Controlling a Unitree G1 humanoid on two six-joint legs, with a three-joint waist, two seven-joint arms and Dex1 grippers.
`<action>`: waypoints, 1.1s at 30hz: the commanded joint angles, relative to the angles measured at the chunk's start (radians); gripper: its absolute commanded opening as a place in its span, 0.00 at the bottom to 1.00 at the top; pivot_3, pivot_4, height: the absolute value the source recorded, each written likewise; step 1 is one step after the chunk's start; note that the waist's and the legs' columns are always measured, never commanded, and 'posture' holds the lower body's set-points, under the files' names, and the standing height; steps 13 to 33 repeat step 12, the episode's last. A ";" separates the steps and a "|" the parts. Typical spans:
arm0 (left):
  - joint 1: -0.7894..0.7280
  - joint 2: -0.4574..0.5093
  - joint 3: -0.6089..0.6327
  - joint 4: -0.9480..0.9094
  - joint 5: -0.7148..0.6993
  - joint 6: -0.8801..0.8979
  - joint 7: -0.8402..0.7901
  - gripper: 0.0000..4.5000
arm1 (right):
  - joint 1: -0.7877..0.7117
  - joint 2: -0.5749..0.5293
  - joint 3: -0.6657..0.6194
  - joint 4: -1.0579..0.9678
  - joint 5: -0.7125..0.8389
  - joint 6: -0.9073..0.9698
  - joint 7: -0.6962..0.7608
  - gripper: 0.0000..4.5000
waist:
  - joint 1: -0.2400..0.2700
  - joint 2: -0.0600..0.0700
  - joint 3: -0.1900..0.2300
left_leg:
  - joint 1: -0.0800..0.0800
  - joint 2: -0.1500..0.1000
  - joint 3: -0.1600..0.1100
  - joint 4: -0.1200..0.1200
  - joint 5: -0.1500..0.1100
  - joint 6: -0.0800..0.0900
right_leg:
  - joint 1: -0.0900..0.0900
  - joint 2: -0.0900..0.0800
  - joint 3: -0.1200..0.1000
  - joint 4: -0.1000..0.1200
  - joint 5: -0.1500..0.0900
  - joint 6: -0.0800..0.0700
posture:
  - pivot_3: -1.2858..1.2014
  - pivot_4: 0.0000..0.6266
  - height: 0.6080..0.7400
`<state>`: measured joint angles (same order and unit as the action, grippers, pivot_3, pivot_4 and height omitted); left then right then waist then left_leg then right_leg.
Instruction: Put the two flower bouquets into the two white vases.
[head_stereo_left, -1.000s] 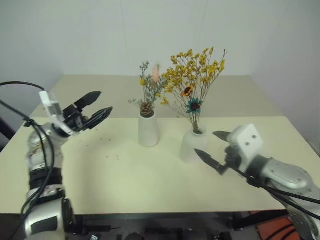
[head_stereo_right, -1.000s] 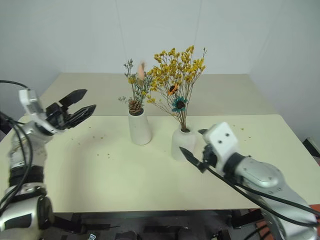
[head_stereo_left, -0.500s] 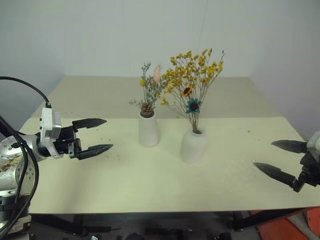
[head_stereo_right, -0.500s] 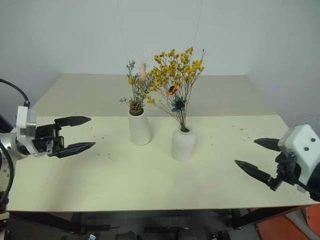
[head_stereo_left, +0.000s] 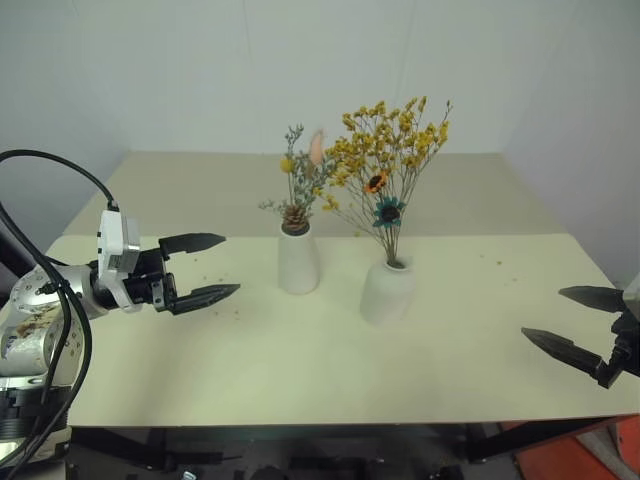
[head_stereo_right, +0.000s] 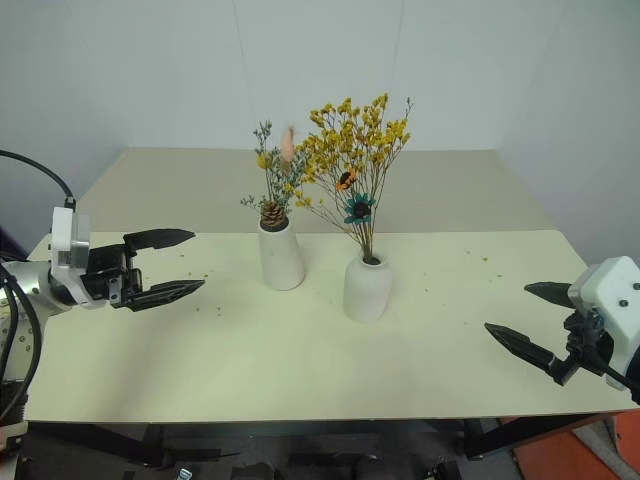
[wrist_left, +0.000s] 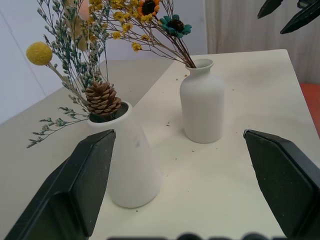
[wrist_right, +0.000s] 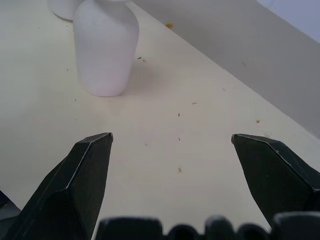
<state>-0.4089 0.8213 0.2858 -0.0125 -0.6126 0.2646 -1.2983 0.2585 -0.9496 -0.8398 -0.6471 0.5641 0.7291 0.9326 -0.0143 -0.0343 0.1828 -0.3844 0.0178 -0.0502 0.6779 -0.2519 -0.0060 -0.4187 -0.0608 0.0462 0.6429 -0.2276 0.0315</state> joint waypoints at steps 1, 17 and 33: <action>-0.035 0.005 -0.002 0.015 0.001 -0.018 -0.004 1.00 | -0.010 0.016 -0.049 -0.040 0.022 -0.006 -0.025 1.00 | 0.000 0.000 0.000 | 0.000 0.000 0.000 0.000 0.000 0.000 | 0.000 0.000 0.000 0.000 0.000 0.000 | 0.52 0.24 1.00; -0.048 0.005 -0.017 0.031 0.017 -0.030 -0.013 1.00 | 0.009 0.034 -0.039 -0.074 0.024 -0.006 -0.058 1.00 | 0.000 0.000 0.000 | 0.000 0.000 0.000 0.000 0.000 0.000 | 0.000 0.000 0.000 0.000 0.000 0.000 | 0.52 0.24 1.00; -0.048 0.005 -0.017 0.031 0.017 -0.030 -0.013 1.00 | 0.009 0.034 -0.039 -0.074 0.024 -0.006 -0.058 1.00 | 0.000 0.000 0.000 | 0.000 0.000 0.000 0.000 0.000 0.000 | 0.000 0.000 0.000 0.000 0.000 0.000 | 0.52 0.24 1.00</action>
